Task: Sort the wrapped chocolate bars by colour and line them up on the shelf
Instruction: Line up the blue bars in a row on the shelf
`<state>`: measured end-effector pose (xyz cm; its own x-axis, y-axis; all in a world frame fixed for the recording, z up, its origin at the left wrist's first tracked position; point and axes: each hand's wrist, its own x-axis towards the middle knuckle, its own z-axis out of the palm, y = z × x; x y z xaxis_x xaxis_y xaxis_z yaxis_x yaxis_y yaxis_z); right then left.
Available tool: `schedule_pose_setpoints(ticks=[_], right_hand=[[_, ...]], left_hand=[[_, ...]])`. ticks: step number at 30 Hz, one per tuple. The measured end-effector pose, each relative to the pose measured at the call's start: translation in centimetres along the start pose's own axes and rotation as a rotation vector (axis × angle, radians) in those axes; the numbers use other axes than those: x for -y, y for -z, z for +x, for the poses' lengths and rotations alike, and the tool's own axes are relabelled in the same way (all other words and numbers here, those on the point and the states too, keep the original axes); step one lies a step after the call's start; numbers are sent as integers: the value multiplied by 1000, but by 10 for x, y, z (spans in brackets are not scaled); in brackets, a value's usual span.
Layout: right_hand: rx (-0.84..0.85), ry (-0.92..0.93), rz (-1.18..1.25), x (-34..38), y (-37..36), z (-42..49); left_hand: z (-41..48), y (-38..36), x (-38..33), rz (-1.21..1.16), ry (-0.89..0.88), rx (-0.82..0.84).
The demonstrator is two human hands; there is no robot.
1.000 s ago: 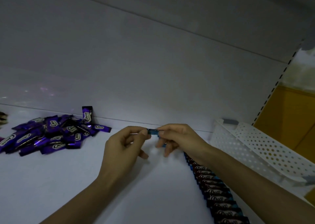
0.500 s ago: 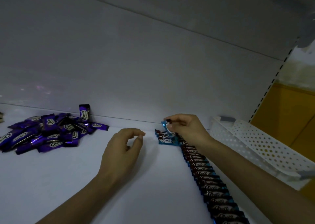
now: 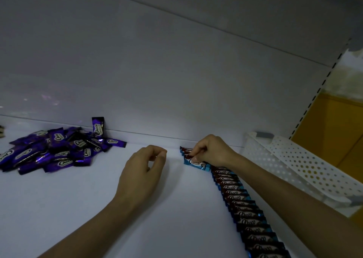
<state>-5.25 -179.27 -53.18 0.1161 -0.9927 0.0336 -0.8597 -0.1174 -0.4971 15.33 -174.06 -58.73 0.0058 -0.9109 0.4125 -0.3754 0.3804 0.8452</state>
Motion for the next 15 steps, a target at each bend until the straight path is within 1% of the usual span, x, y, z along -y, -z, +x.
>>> schedule_pose_setpoints(ticks=[10, 15], right_hand=[[-29, 77, -15, -6, -8, 1], [-129, 124, -33, -15, -3, -4]], left_hand=[[0, -1, 0, -4, 12, -7], [0, -1, 1, 4, 13, -6]])
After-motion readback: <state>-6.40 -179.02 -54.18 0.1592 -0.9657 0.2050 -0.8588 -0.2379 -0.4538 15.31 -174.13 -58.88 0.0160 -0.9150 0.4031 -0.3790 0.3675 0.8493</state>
